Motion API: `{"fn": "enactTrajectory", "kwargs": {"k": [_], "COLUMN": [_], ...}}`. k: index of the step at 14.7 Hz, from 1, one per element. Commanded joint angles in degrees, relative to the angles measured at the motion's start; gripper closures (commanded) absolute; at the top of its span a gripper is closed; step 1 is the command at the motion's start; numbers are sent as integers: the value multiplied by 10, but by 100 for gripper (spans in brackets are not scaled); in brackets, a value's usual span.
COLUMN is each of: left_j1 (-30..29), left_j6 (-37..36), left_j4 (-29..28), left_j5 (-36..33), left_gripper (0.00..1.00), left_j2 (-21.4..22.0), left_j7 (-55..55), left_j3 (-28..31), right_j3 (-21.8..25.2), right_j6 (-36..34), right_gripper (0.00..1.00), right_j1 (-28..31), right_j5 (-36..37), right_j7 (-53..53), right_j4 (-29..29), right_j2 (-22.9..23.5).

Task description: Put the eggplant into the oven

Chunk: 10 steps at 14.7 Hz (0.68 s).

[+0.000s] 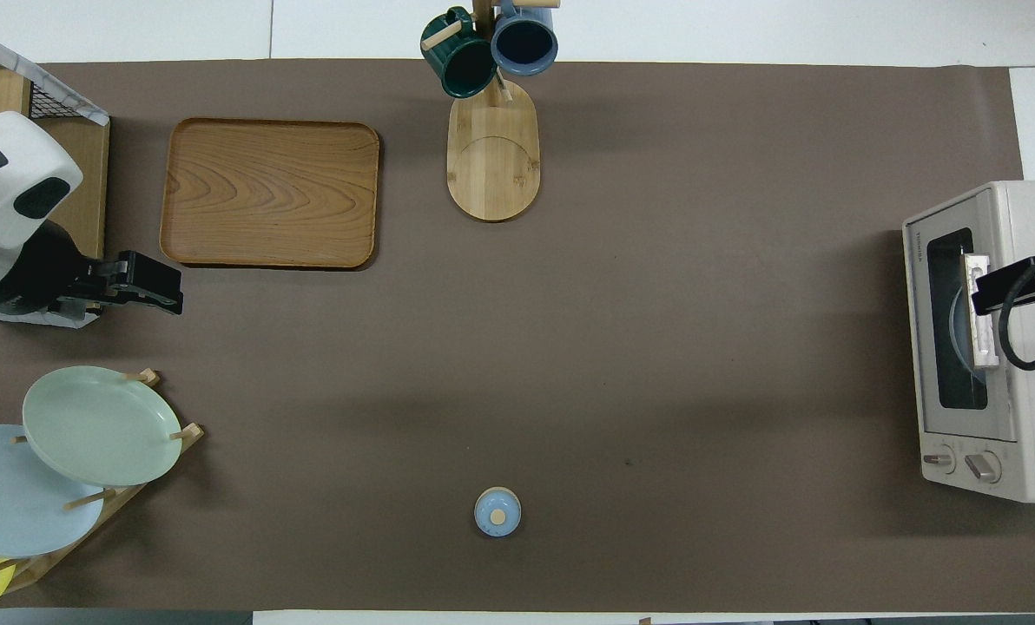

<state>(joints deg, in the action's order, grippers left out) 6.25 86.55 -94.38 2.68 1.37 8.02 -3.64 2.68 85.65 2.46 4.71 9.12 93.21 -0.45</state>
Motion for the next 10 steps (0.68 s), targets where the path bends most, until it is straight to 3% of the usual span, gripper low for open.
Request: {"fn": "enactTrajectory", "kwargs": {"k": [1, 4, 10], "left_j1": [0, 0, 0], "left_j6": [6, 6, 6], "left_j4": [-8, -8, -8], "left_j5": [-7, -7, -7], "left_gripper": [0, 0, 0], "left_j2": [11, 11, 11], "left_j7": [-4, -4, -4], "left_j3": [1, 1, 1], "right_j3": [-4, -3, -3], "right_j6": [13, 17, 2], "right_gripper": [0, 0, 0], "right_j1": [5, 6, 2], "right_j5": [-15, -56, -30], "right_j7": [-8, -10, -5], "right_j4": [-10, -11, -12], "right_j2": [7, 9, 8]}}
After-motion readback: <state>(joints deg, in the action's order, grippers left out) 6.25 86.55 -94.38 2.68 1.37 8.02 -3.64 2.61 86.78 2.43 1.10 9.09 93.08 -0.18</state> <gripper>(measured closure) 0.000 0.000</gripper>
